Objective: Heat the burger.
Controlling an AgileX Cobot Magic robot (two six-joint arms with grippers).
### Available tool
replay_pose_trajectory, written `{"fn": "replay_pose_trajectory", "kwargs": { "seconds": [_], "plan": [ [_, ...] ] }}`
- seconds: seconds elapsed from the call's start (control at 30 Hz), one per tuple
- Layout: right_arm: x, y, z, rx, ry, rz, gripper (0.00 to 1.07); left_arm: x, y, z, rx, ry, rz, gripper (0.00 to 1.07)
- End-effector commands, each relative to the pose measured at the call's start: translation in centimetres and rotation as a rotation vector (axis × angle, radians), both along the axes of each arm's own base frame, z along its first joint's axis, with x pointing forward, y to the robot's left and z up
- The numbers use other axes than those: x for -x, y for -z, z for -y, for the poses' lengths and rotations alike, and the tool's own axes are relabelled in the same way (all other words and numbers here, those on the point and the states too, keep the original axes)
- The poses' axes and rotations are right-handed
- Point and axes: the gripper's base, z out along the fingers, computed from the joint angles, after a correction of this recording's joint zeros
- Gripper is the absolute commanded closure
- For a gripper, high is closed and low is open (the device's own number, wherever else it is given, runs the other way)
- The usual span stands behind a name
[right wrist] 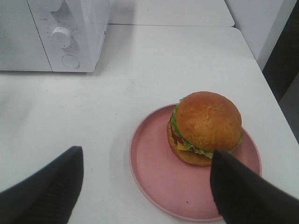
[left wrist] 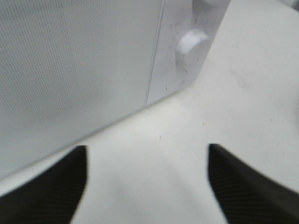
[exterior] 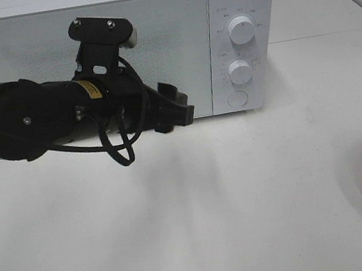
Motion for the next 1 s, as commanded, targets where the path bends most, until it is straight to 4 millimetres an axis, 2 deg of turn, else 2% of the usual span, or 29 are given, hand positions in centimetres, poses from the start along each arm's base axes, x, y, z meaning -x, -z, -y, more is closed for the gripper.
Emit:
{"fn": "replay_pose_trajectory", "kwargs": {
  "seconds": [0.03,0.27,0.67,0.73,0.77,0.8,0.83,0.93,0.97,1.0],
  "plan": [
    [0.4,0.1,0.0,0.011,-0.001,0.025,0.32,1.1,0.1,-0.2,-0.048,0.038,-0.095,0.04],
    [0.4,0.1,0.0,0.011,-0.001,0.025,0.32,3.8,-0.7,-1.3,-0.172,0.135,-0.319,0.08],
    [0.4,0.1,0.0,0.011,-0.001,0.025,0.32,7.0,-3.3,-3.8,-0.333,0.241,-0.483,0.08],
    [0.4,0.1,0.0,0.011,-0.001,0.025,0.32,6.8,-4.0,-6.3,-0.385,0.153,-0.556,0.08],
    [0.4,0.1,0.0,0.011,-0.001,0.025,0.32,6.8,-4.0,-6.3,-0.385,0.153,-0.556,0.08],
    [0.4,0.1,0.0,0.011,-0.001,0.025,0.32,6.5,-4.3,-7.2,-0.401,0.121,-0.571,0.08],
    [0.4,0.1,0.0,0.011,-0.001,0.025,0.32,5.9,-4.8,-9.2,-0.423,0.058,-0.594,0.08],
    [0.4,0.1,0.0,0.011,-0.001,0.025,0.32,5.6,-5.0,-10.2,-0.427,0.03,-0.604,0.08],
    [0.4,0.1,0.0,0.011,-0.001,0.025,0.32,5.0,-5.7,-12.5,-0.421,-0.049,-0.624,0.08],
    [0.4,0.1,0.0,0.011,-0.001,0.025,0.32,4.8,-6.0,-13.5,-0.411,-0.084,-0.628,0.08]
  ]
}}
